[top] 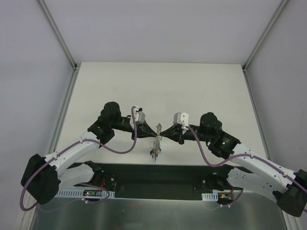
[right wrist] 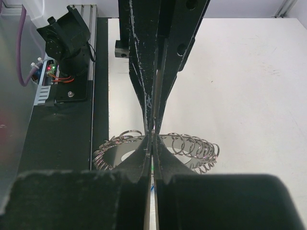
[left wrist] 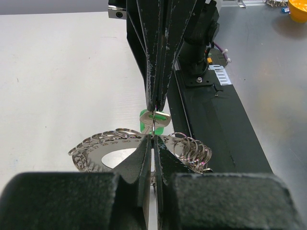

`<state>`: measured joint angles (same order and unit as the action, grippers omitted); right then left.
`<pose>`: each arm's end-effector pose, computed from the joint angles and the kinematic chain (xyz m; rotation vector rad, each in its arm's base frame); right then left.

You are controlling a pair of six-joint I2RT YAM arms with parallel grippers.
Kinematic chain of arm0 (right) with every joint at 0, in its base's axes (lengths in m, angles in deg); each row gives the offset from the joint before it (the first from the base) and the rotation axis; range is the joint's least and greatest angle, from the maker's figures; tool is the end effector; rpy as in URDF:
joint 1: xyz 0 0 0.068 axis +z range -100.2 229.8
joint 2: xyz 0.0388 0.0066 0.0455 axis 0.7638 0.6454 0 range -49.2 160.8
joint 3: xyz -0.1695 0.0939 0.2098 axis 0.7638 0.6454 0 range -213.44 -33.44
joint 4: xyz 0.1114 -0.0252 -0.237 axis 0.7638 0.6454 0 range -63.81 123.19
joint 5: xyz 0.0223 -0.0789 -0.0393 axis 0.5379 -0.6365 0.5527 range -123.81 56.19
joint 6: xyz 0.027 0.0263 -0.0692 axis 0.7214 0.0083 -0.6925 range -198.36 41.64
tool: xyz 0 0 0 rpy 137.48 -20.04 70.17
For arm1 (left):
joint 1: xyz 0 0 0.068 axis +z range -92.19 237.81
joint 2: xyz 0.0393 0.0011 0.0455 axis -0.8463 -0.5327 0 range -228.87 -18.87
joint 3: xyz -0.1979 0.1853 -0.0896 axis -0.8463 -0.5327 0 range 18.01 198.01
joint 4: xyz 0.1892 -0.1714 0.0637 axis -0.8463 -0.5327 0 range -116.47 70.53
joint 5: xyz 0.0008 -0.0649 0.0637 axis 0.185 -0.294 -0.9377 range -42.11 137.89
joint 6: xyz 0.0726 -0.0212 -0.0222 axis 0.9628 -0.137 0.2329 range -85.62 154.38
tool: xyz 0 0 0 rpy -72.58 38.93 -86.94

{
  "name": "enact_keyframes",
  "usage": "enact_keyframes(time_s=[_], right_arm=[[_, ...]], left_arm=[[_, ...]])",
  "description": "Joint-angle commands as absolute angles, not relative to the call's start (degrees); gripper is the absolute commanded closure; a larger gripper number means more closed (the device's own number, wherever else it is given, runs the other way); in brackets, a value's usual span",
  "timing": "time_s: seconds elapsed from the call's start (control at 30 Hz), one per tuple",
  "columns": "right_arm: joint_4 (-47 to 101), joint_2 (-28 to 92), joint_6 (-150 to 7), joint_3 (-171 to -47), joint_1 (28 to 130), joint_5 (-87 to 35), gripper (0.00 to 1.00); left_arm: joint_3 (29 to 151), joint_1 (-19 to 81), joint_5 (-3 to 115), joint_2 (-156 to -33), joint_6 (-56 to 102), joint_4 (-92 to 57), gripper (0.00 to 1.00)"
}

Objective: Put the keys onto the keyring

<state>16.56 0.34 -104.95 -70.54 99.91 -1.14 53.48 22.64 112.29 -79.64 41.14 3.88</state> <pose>0.1162 0.1958 0.3235 -1.3488 0.9821 0.7729 0.1583 -0.1862 0.3006 1.3771 1.0647 -1.2606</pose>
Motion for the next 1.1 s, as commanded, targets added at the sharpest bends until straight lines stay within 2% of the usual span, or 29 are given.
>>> enact_keyframes(time_s=[0.0,0.6,1.07], right_arm=[[13.6,1.1,-104.5,-71.6,99.9,0.3,0.99],[10.4,2.3,-102.5,-71.3,99.8,1.3,0.99],[12.3,3.2,-101.9,-72.9,99.9,-0.4,0.99]], left_arm=[[53.9,22.9,115.1,-79.2,40.6,8.6,1.0],[52.6,22.9,116.3,-79.9,35.4,15.3,1.0],[54.5,22.6,110.2,-80.0,39.1,7.3,1.0]])
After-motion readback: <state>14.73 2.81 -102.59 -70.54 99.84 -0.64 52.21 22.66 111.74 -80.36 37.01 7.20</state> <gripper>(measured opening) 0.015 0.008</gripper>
